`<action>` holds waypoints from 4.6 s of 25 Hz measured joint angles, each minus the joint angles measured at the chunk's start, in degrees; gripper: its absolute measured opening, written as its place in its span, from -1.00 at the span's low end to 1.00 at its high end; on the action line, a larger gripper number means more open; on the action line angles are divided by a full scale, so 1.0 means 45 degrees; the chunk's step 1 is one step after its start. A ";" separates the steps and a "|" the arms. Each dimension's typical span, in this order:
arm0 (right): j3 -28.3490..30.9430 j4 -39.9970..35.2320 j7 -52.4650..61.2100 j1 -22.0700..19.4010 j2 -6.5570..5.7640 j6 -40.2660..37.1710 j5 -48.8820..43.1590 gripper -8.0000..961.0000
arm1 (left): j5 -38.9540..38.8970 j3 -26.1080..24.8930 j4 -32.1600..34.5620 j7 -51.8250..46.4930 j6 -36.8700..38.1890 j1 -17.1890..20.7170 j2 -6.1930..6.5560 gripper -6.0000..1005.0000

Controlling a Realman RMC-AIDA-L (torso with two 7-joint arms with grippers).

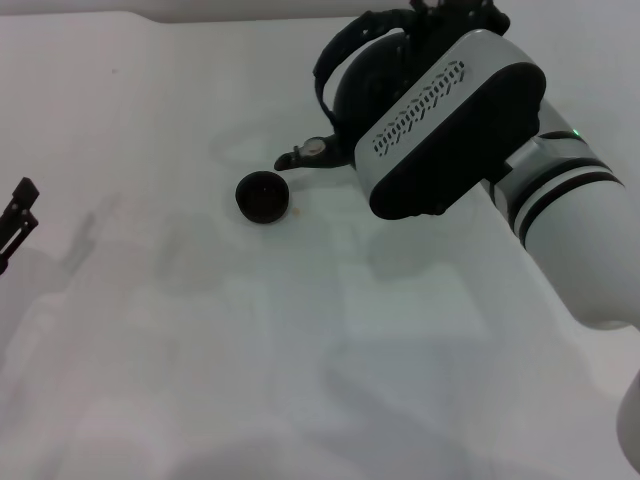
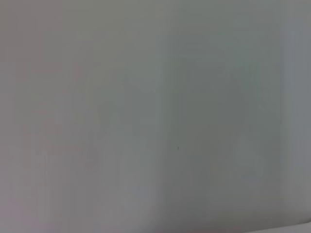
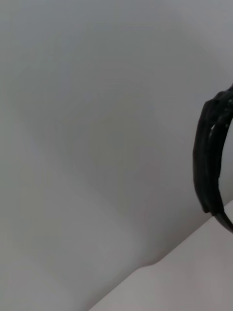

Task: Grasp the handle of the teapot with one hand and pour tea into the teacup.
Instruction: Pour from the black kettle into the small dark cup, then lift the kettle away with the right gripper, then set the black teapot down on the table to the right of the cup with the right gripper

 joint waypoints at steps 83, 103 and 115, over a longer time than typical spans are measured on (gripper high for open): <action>0.2401 -0.0472 0.3179 -0.0757 -0.0206 0.5144 -0.0196 -0.77 | 0.0031 -0.0061 0.0049 0.0001 0.0133 -0.0178 -0.0001 0.62; 0.7857 -0.1565 0.3124 -0.2790 -0.0208 1.2572 -0.0206 -0.77 | -0.0022 -0.0119 -0.0043 0.0001 0.0390 -0.0274 0.0038 0.62; 0.9035 -0.2986 0.2863 -0.2689 -0.0150 1.4542 -0.0175 -0.77 | -0.0032 -0.0117 -0.0026 0.0000 0.0656 -0.0539 0.0052 0.62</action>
